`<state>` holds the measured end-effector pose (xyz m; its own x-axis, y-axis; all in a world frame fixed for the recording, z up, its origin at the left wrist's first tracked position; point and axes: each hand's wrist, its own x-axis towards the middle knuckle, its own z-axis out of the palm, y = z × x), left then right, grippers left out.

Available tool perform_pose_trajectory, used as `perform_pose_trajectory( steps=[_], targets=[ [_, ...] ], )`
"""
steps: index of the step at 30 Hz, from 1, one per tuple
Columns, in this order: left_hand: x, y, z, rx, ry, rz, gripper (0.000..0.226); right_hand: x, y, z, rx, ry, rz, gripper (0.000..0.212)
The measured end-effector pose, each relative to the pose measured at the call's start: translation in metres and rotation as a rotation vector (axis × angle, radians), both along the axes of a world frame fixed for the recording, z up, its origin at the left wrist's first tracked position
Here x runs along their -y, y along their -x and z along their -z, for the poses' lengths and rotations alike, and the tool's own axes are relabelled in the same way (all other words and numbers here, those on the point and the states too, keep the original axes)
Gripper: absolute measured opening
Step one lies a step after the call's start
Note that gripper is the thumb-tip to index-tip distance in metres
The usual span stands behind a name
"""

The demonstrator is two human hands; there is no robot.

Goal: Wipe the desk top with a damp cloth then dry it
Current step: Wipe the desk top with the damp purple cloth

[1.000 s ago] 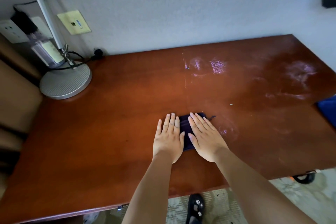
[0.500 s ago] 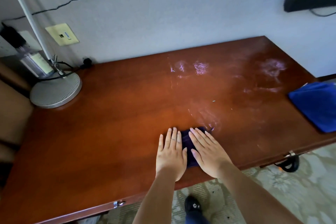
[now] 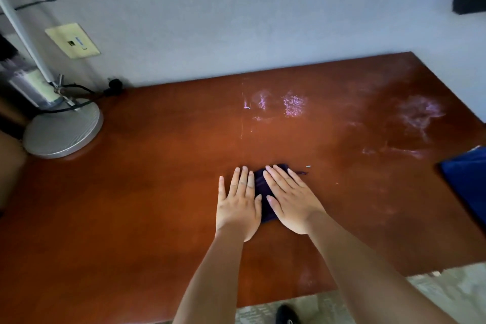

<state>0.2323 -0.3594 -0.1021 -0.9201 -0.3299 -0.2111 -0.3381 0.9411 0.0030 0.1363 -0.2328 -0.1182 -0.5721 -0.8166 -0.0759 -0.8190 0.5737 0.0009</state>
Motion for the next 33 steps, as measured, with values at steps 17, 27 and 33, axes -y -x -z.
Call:
perform_pose_trajectory(
  steps=[17,27,33],
  targets=[
    [-0.04,-0.042,-0.01,0.069,0.033,-0.062,0.054,-0.03,-0.047,-0.02,0.103,-0.09,-0.022,0.076],
    [-0.082,-0.089,-0.011,0.075,-0.014,-0.038,0.053,-0.075,-0.095,-0.01,0.065,-0.086,-0.022,0.086],
    [-0.1,-0.092,-0.009,0.069,-0.036,-0.018,0.057,-0.099,-0.097,-0.007,0.129,-0.041,0.062,0.069]
  ],
)
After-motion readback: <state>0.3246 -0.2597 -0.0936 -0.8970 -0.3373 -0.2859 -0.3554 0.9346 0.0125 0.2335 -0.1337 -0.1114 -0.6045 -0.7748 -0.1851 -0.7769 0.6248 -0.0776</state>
